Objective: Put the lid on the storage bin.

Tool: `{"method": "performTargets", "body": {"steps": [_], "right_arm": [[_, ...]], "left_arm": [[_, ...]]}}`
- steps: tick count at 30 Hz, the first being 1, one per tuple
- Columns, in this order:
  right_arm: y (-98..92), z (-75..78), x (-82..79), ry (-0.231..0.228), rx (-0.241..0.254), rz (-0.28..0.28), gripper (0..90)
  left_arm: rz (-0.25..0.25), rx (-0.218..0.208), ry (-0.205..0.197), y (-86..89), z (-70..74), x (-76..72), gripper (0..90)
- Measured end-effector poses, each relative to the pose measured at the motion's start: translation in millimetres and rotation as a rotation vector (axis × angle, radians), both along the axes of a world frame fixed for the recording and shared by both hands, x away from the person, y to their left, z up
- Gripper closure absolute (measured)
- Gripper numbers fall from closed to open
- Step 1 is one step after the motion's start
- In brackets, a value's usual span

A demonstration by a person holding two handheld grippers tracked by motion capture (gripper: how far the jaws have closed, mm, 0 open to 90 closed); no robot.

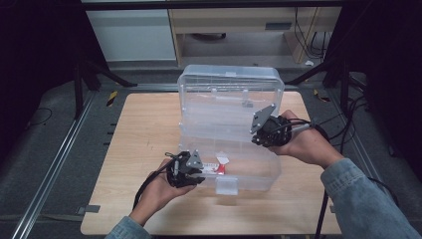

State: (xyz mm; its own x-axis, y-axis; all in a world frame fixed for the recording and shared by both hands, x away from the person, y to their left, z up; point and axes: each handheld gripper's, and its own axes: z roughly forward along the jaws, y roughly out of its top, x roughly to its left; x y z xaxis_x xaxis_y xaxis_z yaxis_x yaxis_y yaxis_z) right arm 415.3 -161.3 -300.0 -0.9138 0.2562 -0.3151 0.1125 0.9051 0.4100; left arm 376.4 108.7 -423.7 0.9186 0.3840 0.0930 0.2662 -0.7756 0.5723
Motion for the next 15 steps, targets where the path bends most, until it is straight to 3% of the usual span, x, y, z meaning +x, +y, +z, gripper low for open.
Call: {"method": "performTargets", "body": {"steps": [7,8,9,15], "right_arm": [[-4.1,-0.6,12.8,0.004,0.001,-0.013,86.1],[-4.5,-0.9,12.3,0.005,0.001,-0.009,86.3],[-5.1,-1.8,10.4,0.007,-0.001,-0.003,86.5],[-7.2,-7.8,1.1,0.018,0.001,0.008,86.7]], "left_arm": [[0.015,-0.004,-0.009,-6.4,-0.4,5.5,72.0],[0.002,-0.017,0.005,-7.1,-1.3,5.5,71.9],[0.015,-0.003,-0.01,-6.4,-0.5,5.5,71.9],[0.011,-0.005,-0.01,-6.0,-0.7,5.2,71.8]]}}
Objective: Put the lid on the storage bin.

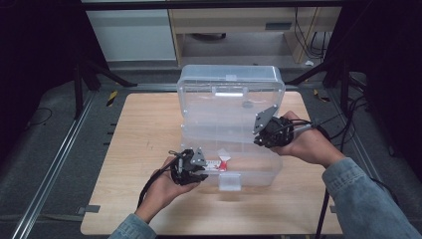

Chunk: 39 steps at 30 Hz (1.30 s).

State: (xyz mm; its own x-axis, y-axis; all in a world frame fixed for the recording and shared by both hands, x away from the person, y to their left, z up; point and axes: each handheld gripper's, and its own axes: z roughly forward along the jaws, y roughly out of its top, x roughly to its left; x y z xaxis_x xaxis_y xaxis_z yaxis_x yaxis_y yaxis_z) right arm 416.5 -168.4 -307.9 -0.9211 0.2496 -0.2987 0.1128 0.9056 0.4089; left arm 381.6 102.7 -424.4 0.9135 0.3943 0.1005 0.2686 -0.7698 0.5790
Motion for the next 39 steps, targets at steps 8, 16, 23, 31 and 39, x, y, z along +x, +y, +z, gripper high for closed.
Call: {"method": "performTargets", "body": {"steps": [8,16,23,31,39], "right_arm": [[1.4,-4.3,-8.0,-0.013,-0.019,0.008,86.3],[-0.7,-3.6,-6.2,0.0,-0.009,0.007,86.1],[-1.7,-3.6,-6.1,-0.001,-0.003,0.006,85.7],[-2.5,-4.0,-6.7,-0.003,0.003,0.003,85.4],[-3.4,-5.1,-8.1,-0.005,0.01,0.003,85.3]], "left_arm": [[-0.02,0.006,-0.003,0.8,0.3,0.6,72.0],[0.01,-0.025,-0.012,4.5,-0.3,-2.1,55.9],[0.031,-0.114,-0.031,12.9,12.8,-9.7,46.6],[0.065,-0.276,-0.006,26.8,35.9,-25.5,41.8],[0.098,-0.391,0.005,44.7,62.0,-35.0,43.6]]}}
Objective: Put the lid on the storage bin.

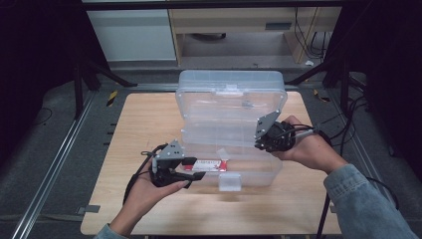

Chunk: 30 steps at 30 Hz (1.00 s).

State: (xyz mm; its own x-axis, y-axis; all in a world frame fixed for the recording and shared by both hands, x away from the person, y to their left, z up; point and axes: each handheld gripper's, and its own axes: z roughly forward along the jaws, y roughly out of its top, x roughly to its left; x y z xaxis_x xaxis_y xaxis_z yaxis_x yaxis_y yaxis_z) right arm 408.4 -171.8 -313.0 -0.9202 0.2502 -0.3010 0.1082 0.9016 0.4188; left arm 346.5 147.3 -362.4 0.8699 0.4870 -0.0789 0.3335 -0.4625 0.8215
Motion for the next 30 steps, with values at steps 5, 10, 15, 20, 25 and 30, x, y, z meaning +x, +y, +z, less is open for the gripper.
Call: {"method": "performTargets", "body": {"steps": [5,10,15,20,25,30], "right_arm": [[-0.3,-1.3,-1.7,0.0,0.001,-0.002,85.2],[-0.6,-2.6,-2.9,0.001,0.004,-0.001,85.1],[-1.3,-3.5,-3.4,0.006,0.013,-0.005,84.7],[-1.8,-3.8,-3.3,0.007,0.015,-0.003,84.6],[-2.0,-4.1,-3.1,0.008,0.021,-0.003,84.1],[-3.6,-4.9,-3.5,0.005,0.036,-0.009,83.6]], "left_arm": [[0.041,-0.031,-0.029,11.5,20.9,0.7,46.5],[0.062,-0.027,-0.031,16.9,30.2,6.6,46.6],[0.104,-0.034,-0.048,21.9,38.1,17.7,48.3],[0.157,-0.031,-0.091,27.2,45.7,34.0,49.5],[0.207,-0.062,-0.077,33.0,48.2,55.9,50.3],[0.24,-0.067,-0.072,29.9,45.9,73.8,51.6]]}}
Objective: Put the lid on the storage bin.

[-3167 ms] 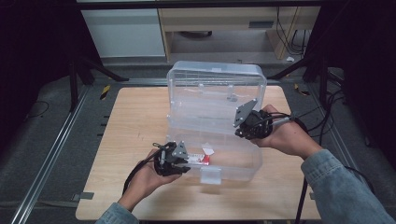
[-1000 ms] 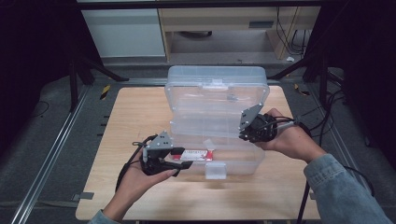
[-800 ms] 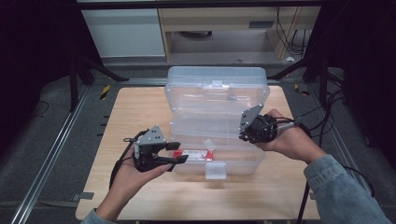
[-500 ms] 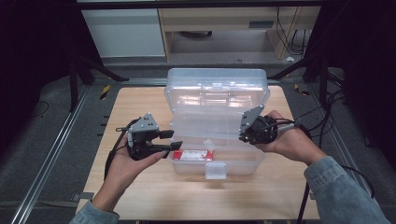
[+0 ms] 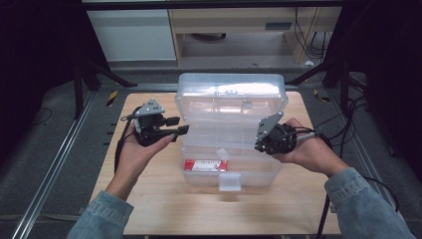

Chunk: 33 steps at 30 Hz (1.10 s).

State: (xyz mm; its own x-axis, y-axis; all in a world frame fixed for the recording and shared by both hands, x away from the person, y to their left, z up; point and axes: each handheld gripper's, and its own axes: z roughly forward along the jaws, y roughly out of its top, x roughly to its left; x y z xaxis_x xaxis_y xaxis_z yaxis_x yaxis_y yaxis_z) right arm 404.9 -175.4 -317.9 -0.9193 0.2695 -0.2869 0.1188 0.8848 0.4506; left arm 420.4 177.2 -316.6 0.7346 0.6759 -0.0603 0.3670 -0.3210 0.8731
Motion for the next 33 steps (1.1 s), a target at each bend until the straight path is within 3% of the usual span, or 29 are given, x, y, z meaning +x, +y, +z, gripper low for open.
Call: {"method": "performTargets", "body": {"steps": [9,25,33], "right_arm": [[-1.8,-1.7,-1.4,0.005,0.009,0.002,83.7],[-6.2,-14.6,-10.4,0.031,0.043,0.004,82.3],[-10.2,-18.1,-17.6,0.038,0.098,-0.019,66.9]], "left_arm": [[0.027,-0.027,0.016,-5.5,-2.5,16.3,53.4],[0.016,-0.021,0.024,-7.3,-12.6,9.0,53.6],[0.013,-0.025,0.03,-6.8,-19.3,3.1,52.0]]}}
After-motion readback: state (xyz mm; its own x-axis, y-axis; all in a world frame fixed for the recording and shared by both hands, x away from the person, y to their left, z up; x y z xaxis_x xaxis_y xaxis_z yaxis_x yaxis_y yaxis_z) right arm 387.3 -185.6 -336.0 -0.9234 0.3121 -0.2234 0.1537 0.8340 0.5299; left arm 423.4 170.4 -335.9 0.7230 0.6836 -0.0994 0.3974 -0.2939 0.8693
